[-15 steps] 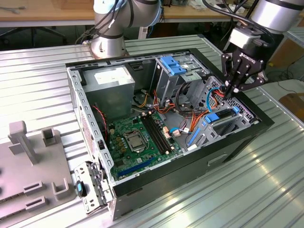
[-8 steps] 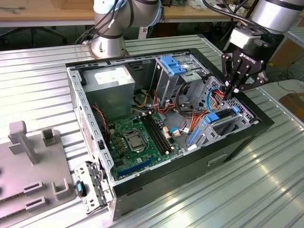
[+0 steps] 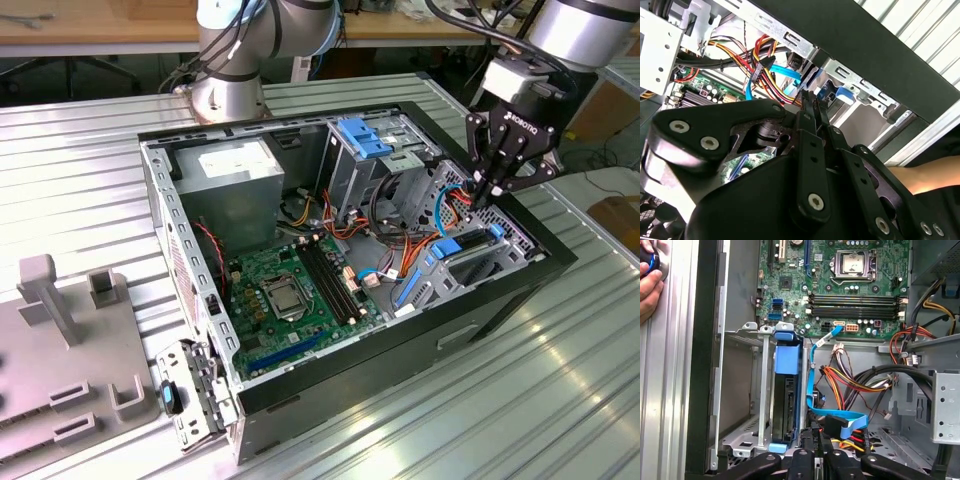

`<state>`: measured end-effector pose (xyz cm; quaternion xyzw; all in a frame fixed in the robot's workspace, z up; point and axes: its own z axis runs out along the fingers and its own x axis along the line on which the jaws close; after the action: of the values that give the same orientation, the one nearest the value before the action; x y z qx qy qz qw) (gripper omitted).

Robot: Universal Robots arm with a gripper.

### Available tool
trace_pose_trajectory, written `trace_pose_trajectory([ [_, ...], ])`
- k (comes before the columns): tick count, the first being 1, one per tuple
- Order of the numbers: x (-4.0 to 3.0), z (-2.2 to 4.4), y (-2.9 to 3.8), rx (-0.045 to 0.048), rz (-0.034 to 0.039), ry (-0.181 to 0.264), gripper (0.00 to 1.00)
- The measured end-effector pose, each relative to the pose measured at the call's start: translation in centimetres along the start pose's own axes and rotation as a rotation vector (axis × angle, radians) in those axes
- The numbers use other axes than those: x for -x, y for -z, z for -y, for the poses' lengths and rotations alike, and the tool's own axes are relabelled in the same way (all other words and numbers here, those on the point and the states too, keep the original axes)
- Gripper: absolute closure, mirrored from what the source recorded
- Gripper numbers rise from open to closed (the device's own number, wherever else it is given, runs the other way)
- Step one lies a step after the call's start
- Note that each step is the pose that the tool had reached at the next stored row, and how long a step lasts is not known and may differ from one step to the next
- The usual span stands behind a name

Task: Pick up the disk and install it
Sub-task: 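Insert the first disk wire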

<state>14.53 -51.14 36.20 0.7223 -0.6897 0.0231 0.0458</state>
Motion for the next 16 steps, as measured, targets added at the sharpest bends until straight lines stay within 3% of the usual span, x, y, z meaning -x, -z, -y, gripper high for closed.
trace_pose_trajectory([
  [4,-0.54,-0.03,-0.13,0.0004,0.0054,-0.006,0.84],
  [6,-1.76,-0.08,-0.40,-0.0004,0.0229,-0.006,0.84],
  [8,-2.25,-0.19,-0.55,-0.0032,0.0296,-0.006,0.84],
  [9,-2.35,-0.27,-0.63,-0.0082,0.0310,-0.006,0.84],
  [11,-2.45,-0.59,-0.69,-0.0314,0.0435,-0.008,0.84],
  [12,-2.45,-0.71,-0.73,-0.0396,0.0460,-0.009,0.84],
  [16,-2.43,-0.78,-0.78,-0.0380,0.0468,-0.047,0.84],
])
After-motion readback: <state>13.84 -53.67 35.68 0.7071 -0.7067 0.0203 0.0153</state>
